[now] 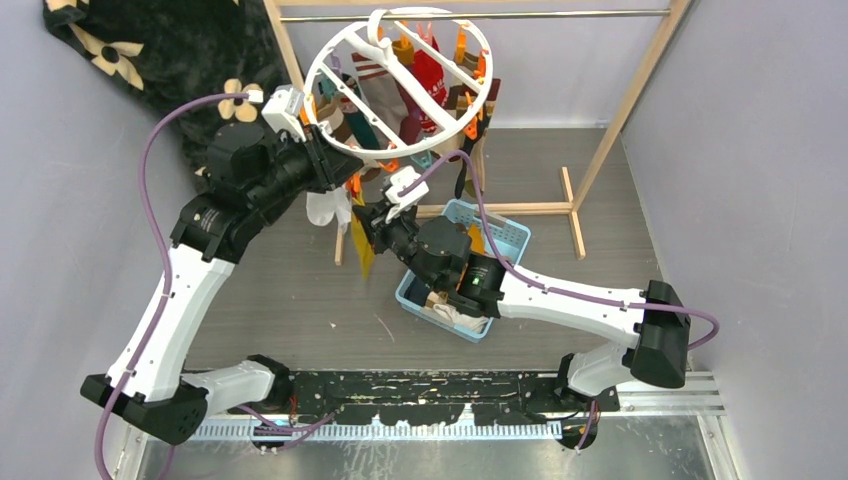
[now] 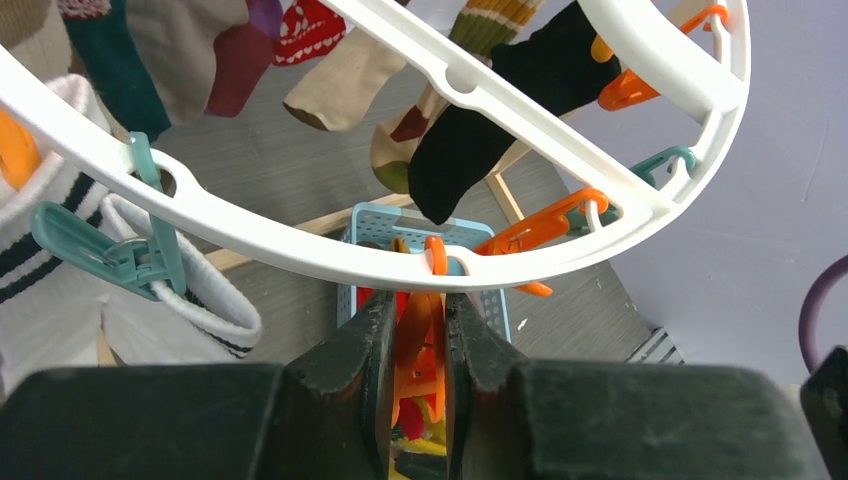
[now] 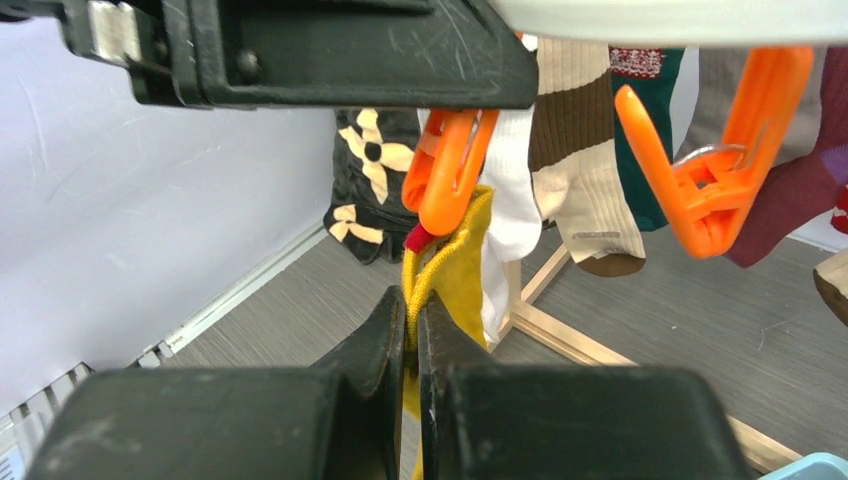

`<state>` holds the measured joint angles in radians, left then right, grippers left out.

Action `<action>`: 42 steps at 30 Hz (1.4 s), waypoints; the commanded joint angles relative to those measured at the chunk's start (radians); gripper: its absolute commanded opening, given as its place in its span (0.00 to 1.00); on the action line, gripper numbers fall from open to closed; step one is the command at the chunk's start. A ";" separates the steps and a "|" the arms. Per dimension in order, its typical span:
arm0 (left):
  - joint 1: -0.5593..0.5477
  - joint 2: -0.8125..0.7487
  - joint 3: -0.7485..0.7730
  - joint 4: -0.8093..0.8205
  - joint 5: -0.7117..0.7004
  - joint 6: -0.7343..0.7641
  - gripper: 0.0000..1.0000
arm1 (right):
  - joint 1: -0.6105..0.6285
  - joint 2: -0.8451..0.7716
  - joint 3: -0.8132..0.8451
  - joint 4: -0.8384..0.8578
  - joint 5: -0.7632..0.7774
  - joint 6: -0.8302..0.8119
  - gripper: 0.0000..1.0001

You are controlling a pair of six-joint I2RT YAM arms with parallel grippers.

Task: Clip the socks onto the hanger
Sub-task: Clamp the sock onto the hanger.

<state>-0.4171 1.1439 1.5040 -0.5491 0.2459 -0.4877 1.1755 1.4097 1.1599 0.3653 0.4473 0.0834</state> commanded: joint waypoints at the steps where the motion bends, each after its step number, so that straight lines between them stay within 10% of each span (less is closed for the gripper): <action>1: 0.008 0.022 0.025 0.029 -0.056 -0.016 0.01 | -0.009 -0.007 0.062 0.036 -0.012 0.015 0.01; 42: 0.008 0.017 0.036 0.018 -0.088 -0.013 0.14 | -0.055 0.008 0.138 0.000 -0.078 0.022 0.01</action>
<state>-0.4171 1.1755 1.5200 -0.5430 0.2226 -0.5159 1.1263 1.4372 1.2568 0.3397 0.3569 0.1116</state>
